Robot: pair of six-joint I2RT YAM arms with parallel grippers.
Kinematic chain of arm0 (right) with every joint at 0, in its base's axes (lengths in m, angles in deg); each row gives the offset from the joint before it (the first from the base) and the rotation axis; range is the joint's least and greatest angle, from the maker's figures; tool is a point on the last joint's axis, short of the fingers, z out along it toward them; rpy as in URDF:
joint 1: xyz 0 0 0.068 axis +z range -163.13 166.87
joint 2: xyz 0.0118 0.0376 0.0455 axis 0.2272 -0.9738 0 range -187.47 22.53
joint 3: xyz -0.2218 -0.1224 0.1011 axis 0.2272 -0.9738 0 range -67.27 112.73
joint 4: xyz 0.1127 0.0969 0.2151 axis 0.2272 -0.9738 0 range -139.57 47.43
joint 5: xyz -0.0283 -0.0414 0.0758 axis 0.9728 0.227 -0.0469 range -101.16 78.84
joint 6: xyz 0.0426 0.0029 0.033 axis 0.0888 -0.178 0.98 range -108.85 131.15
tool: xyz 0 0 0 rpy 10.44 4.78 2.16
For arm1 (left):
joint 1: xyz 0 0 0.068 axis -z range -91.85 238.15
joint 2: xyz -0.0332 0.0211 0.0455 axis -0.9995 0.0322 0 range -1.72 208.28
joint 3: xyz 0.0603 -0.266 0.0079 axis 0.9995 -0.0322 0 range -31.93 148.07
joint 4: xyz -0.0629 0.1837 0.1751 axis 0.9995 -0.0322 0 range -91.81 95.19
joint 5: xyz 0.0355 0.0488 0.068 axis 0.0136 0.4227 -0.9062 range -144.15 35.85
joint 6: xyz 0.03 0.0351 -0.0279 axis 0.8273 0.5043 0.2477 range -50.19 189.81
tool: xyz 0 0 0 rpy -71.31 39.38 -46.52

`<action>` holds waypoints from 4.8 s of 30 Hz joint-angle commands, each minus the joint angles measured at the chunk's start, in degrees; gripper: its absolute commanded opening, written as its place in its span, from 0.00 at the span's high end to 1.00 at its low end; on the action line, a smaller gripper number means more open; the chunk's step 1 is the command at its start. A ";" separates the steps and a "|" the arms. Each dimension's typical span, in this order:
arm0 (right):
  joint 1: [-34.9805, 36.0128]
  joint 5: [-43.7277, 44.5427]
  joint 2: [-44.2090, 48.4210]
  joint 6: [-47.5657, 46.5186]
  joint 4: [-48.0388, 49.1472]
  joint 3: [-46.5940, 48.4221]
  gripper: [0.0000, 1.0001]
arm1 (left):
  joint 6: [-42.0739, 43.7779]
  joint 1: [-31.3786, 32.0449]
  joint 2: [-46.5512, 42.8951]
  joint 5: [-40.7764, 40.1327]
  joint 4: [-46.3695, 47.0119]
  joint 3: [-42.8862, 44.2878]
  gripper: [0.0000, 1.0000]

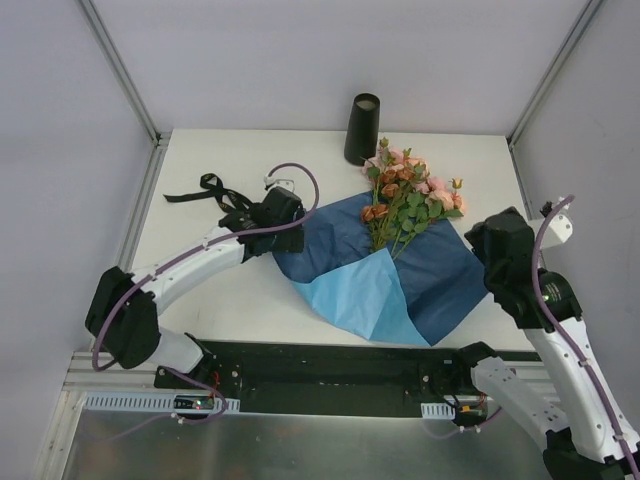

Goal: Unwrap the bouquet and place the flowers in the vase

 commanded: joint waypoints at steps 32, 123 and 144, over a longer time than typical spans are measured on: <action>-34.57 -54.43 -41.30 -29.64 23.00 0.28 0.20 | -2.18 -2.59 -3.04 5.61 -2.71 -1.27 0.40; -47.68 -63.66 -60.58 -31.27 24.12 7.25 0.99 | -5.44 -4.88 4.52 -1.06 -5.17 1.54 0.87; -23.08 -62.15 -40.89 -23.96 22.35 -4.69 0.73 | 0.27 -7.87 -1.90 13.07 -8.25 5.93 0.56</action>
